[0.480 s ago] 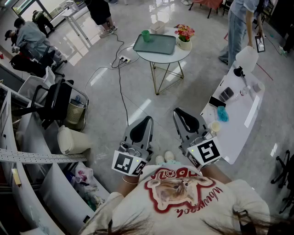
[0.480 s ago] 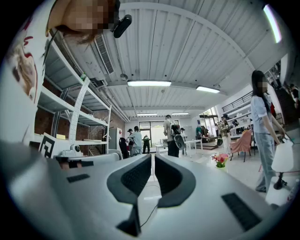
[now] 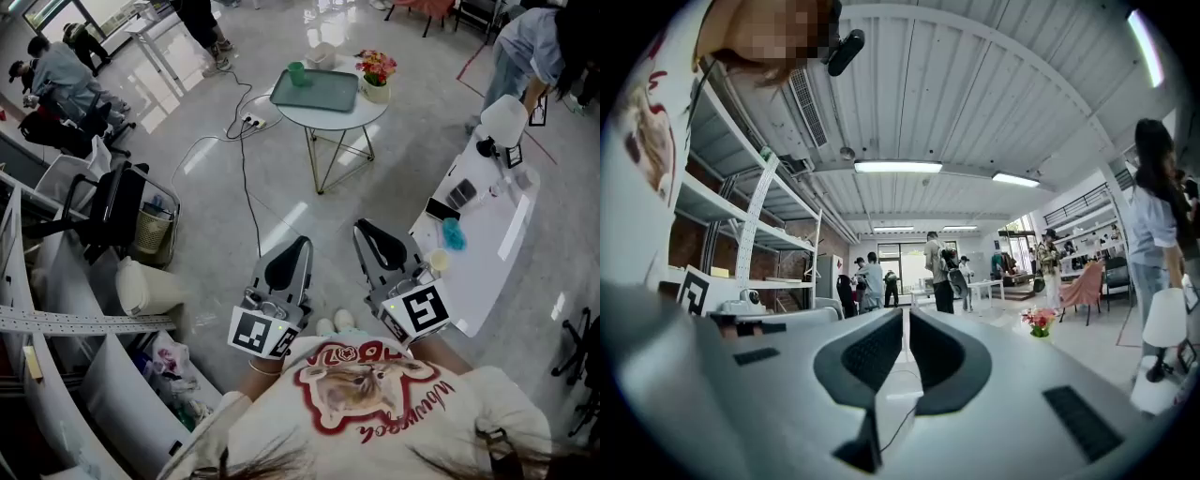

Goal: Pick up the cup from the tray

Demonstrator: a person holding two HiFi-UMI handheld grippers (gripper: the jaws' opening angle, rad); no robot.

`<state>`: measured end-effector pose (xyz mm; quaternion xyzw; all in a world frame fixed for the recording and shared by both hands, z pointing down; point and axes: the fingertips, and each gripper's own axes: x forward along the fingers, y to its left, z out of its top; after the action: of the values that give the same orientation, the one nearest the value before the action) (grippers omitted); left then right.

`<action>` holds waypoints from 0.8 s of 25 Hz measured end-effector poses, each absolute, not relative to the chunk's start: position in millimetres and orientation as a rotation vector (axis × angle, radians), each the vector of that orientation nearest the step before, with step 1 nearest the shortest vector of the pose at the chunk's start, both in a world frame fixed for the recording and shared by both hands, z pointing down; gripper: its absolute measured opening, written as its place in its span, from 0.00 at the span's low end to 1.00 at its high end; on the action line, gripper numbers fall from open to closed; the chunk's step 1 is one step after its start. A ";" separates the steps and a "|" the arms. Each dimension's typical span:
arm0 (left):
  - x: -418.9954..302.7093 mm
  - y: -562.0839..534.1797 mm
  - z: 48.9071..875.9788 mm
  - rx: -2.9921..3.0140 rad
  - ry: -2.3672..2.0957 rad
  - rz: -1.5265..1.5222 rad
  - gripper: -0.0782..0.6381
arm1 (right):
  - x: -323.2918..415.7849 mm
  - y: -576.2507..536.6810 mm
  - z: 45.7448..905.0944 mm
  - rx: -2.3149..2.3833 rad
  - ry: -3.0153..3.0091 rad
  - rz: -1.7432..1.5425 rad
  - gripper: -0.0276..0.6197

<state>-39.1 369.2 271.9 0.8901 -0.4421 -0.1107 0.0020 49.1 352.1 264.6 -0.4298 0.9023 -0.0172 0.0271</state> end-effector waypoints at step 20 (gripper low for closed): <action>-12.8 341.9 281.4 2.728 -1.403 -0.365 0.13 | 75.8 316.8 276.2 -1.282 2.778 -0.115 0.11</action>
<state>-12.8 341.9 281.4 0.8827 -0.4540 -0.1181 0.0262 75.8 316.8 276.2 -0.4185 0.9065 -0.0375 0.0400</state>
